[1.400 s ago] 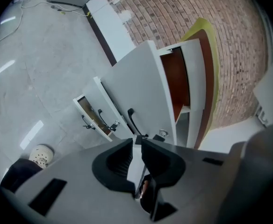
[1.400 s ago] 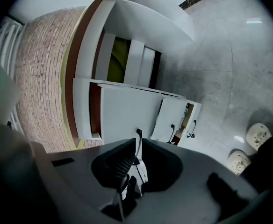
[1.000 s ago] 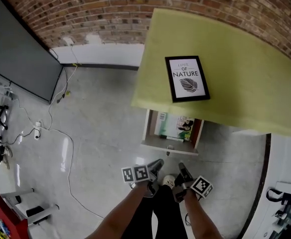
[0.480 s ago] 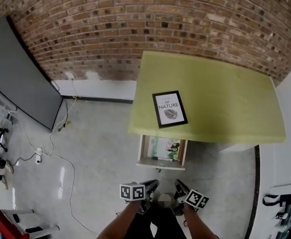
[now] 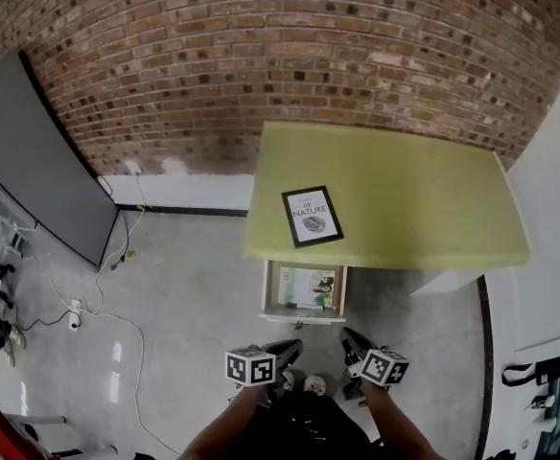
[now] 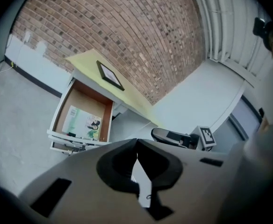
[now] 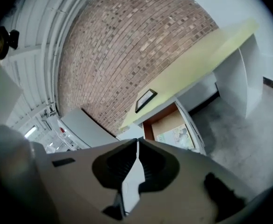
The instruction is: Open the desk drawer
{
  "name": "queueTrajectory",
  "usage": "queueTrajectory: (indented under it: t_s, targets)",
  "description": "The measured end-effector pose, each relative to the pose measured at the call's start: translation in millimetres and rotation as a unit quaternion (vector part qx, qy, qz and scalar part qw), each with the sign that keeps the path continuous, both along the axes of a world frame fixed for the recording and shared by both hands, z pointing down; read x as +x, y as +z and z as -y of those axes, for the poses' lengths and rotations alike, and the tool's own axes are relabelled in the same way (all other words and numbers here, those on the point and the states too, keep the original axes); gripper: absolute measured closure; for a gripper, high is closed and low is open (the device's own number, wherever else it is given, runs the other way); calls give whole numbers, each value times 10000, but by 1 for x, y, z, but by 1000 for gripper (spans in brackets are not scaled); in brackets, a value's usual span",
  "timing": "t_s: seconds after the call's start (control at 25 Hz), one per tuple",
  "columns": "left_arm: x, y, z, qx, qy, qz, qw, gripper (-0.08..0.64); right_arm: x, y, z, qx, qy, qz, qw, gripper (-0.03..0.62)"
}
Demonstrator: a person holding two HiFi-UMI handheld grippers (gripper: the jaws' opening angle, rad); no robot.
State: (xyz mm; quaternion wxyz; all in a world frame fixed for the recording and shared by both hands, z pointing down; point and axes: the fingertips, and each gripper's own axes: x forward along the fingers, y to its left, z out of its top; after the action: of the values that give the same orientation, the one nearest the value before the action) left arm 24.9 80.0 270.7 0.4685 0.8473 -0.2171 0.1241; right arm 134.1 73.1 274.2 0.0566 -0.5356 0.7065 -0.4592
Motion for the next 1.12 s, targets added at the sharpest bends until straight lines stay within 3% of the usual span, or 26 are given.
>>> queueTrajectory:
  t_s: [0.2, 0.36, 0.64, 0.8, 1.12]
  targets:
    - [-1, -39, 19, 772, -95, 152, 9969, 548, 5, -50, 7, 608, -32, -127, 9981, 572]
    - [-9, -72, 35, 1382, -413, 99, 9895, 548, 0, -80, 11, 878, 31, -710, 9936, 572]
    - [-24, -100, 58, 2508, -883, 632, 9619, 548, -9, -105, 12, 1236, 14, -1525, 9805, 572]
    - [-30, -101, 62, 2685, -1032, 837, 9541, 548, -1, -100, 8, 1092, 55, -1685, 9796, 578]
    - [-29, -98, 52, 2677, -975, 895, 9544, 548, 8, -95, 3, 913, 245, -1928, 9767, 580]
